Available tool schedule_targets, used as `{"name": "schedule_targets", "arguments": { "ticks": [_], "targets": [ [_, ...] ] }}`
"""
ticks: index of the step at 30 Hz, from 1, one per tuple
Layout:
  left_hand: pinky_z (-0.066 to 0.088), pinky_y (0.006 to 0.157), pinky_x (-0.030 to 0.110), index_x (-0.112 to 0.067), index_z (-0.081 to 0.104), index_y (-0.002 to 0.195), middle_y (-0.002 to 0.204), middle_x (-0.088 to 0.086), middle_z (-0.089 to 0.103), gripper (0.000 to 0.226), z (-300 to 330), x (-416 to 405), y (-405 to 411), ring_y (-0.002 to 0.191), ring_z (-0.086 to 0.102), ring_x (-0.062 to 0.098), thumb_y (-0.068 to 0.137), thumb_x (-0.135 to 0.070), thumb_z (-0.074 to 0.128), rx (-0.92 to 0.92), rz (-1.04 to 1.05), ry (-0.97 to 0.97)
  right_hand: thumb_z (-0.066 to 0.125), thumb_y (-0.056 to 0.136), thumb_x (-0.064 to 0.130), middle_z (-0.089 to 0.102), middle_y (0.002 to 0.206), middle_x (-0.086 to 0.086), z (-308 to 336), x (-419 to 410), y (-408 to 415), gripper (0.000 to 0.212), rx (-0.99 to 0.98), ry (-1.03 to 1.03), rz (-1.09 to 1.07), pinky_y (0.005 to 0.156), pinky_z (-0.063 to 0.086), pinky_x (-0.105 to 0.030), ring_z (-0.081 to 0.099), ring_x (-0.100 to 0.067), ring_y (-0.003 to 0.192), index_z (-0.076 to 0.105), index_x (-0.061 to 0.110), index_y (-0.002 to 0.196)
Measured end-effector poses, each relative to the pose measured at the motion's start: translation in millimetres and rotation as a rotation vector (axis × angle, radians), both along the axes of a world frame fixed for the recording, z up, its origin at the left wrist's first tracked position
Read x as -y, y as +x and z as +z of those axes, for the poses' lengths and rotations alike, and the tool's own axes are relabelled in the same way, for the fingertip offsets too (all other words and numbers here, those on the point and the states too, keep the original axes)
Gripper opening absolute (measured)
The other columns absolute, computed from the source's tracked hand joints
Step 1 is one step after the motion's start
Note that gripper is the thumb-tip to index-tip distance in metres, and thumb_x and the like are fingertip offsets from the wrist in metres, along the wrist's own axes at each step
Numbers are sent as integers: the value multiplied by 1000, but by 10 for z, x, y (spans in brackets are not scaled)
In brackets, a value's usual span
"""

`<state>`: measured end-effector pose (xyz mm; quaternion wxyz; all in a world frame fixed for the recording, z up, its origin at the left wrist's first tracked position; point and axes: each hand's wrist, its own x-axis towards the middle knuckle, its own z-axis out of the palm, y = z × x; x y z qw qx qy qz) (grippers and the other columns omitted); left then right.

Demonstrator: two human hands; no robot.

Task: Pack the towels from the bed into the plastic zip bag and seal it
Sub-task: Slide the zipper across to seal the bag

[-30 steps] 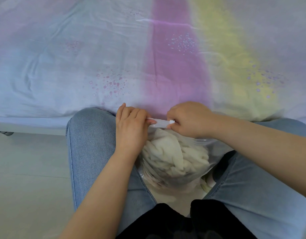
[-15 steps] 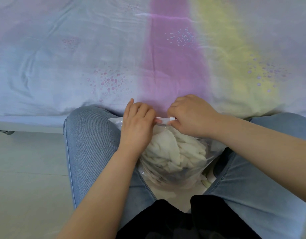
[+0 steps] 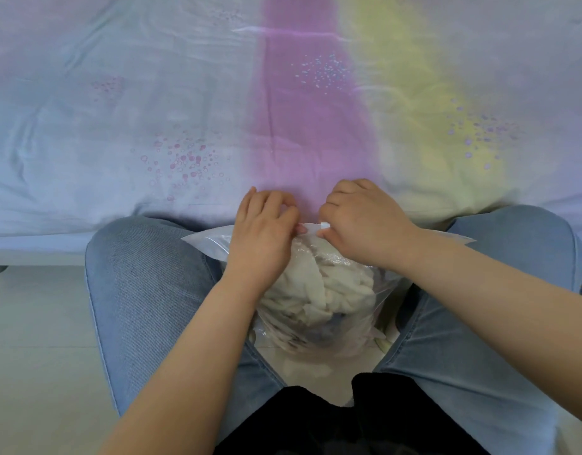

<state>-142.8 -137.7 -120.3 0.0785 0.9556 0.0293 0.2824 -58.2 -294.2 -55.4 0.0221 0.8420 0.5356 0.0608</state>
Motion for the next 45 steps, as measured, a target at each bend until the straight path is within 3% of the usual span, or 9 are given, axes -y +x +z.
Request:
{"name": "schedule_targets", "arguments": {
  "ticks": [3, 7, 10, 13, 15, 19, 24, 38, 45],
  "targets": [
    [29, 110, 46, -10, 61, 77, 101, 6, 62, 14, -12, -106, -33, 94, 43, 26, 87, -19, 60, 9, 45, -4, 74, 71, 34, 66, 70, -5, 8, 67, 49, 24, -13, -1, -31, 72, 49, -36, 63, -30, 81, 67, 11, 73],
    [39, 99, 48, -10, 62, 76, 101, 7, 62, 15, 1, -226, -17, 92, 50, 34, 87, -20, 61, -45, 85, -8, 52, 91, 39, 63, 101, 1, 5, 236, 105, 27, -89, 26, -123, 75, 42, -33, 53, -22, 107, 63, 16, 99],
    [38, 89, 40, -12, 63, 79, 106, 6, 61, 13, 36, -228, -6, 93, 53, 34, 87, -21, 58, -100, 80, -37, 46, 93, 41, 59, 104, 4, -31, 356, 124, 27, -124, 44, -181, 71, 40, -31, 51, -18, 107, 61, 19, 101],
    [37, 91, 39, -16, 65, 92, 113, 4, 62, 21, 79, -68, 70, 96, 54, 31, 84, -33, 56, -162, -34, -13, 45, 94, 39, 59, 107, 3, -40, 389, 131, 28, -110, 69, -211, 69, 36, -30, 52, -19, 108, 60, 18, 104],
    [37, 90, 37, -17, 68, 93, 99, 1, 66, 31, 134, 102, 174, 89, 57, 29, 82, -42, 53, -186, -125, 1, 46, 93, 38, 60, 106, 1, -30, 368, 125, 28, -85, 117, -222, 67, 33, -31, 53, -21, 107, 61, 16, 103],
    [32, 81, 31, -20, 68, 75, 72, -4, 66, 25, 170, 208, 337, 76, 58, 27, 83, -39, 53, -156, -115, -23, 50, 92, 37, 63, 100, -5, -37, 377, 123, 29, -69, 135, -197, 66, 33, -33, 56, -28, 100, 63, 12, 100],
    [29, 82, 30, -21, 69, 74, 73, -8, 66, 32, 155, 152, 355, 81, 56, 26, 86, -44, 49, -165, -90, -83, 48, 94, 42, 60, 107, 4, -12, 581, 245, 28, -154, 182, -274, 66, 37, -30, 56, -20, 103, 60, 19, 105],
    [21, 82, 24, -19, 64, 72, 70, -9, 62, 42, 138, 19, 399, 83, 49, 21, 87, -49, 39, -198, -76, -121, 58, 90, 40, 54, 92, 15, -107, 970, 409, 17, -465, 362, -459, 62, 36, -23, 51, -9, 83, 62, 24, 95],
    [22, 81, 25, -21, 63, 72, 69, -15, 54, 39, 128, 4, 392, 84, 47, 19, 88, -48, 40, -195, -79, -147, 61, 90, 27, 59, 90, 1, -119, 1022, 400, 12, -674, 504, -440, 80, 51, -43, 59, -23, 86, 63, 16, 89]
  ]
}}
